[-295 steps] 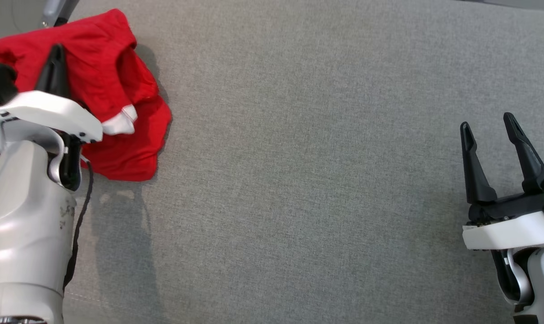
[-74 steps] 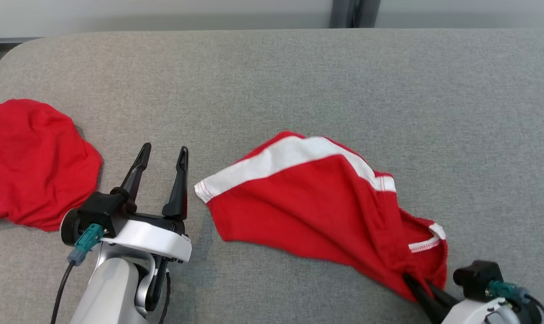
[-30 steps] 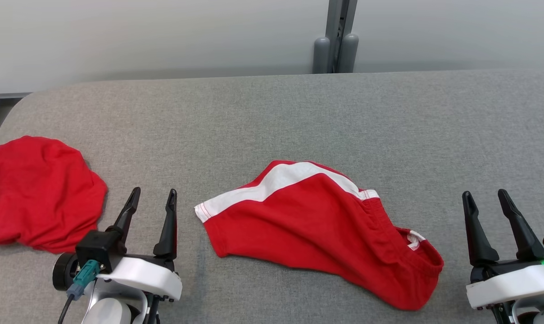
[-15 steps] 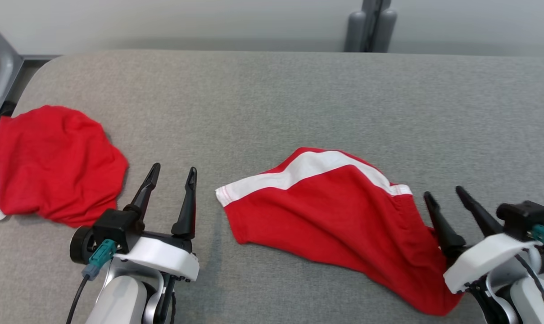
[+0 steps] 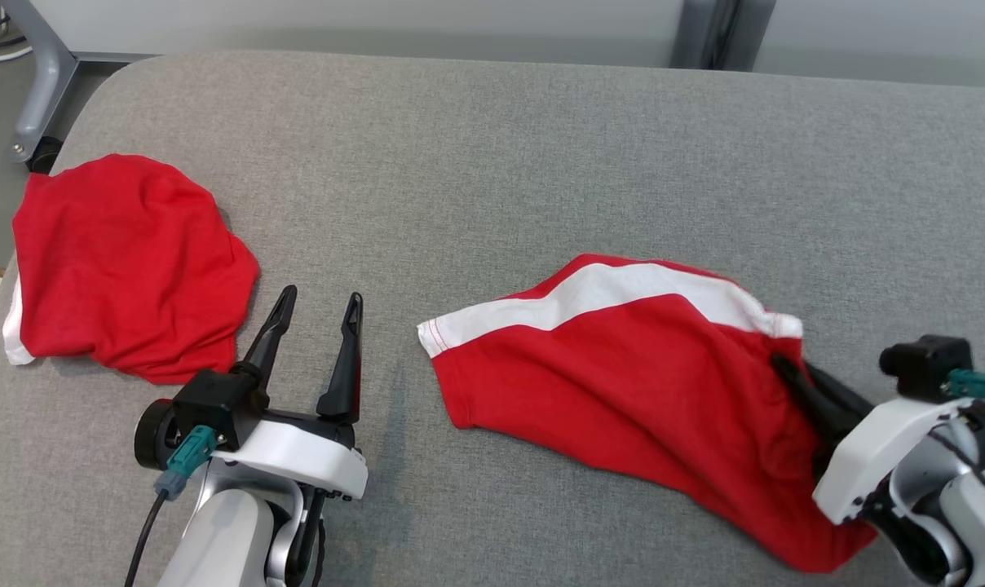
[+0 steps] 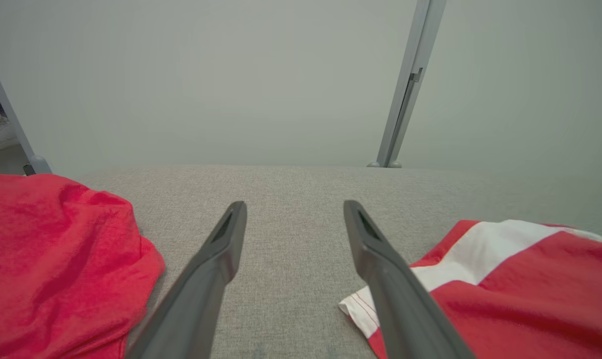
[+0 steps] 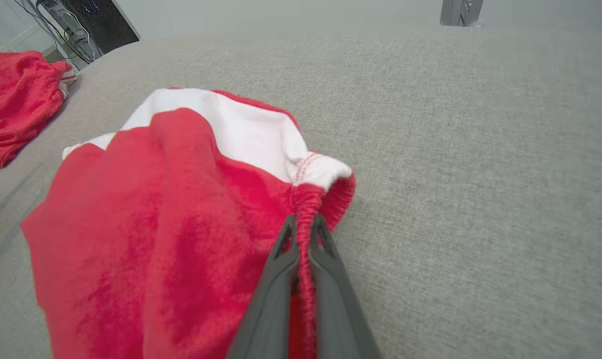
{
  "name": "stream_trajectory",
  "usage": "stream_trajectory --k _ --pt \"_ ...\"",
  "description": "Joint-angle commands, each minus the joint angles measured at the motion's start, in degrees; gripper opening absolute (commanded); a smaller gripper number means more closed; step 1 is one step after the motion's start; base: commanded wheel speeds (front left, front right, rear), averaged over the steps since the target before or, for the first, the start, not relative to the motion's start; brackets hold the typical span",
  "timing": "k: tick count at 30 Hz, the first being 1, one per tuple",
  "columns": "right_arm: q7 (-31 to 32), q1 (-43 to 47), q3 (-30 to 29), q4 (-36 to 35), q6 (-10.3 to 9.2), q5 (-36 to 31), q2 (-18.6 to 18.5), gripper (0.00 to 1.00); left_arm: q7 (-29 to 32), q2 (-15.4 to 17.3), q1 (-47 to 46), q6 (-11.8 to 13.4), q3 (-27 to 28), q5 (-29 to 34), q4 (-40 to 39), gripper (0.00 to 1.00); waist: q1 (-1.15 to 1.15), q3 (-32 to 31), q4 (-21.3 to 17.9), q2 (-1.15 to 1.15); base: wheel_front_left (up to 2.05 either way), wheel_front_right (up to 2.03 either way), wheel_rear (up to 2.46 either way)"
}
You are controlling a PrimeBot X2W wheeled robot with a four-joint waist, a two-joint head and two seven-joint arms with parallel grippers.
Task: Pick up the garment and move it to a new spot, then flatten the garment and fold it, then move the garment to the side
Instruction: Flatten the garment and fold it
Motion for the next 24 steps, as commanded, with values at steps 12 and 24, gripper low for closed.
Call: stream_trajectory --k 12,24 --pt "-2.83 -2.38 -6.7 1.07 0.01 -2.16 -4.53 0.0 -0.46 0.22 -1.51 -0.08 0.88 0.24 -0.2 1.0 0.0 0.76 -1.55 0.0 0.0 0.0 0.0" --pt "-7.1 -2.12 -4.45 9.01 0.01 0.15 0.38 1.0 -0.51 0.0 -1.84 -0.53 1.14 0.54 -0.18 1.0 0.0 1.51 -3.16 0.0 0.0 0.0 0.0"
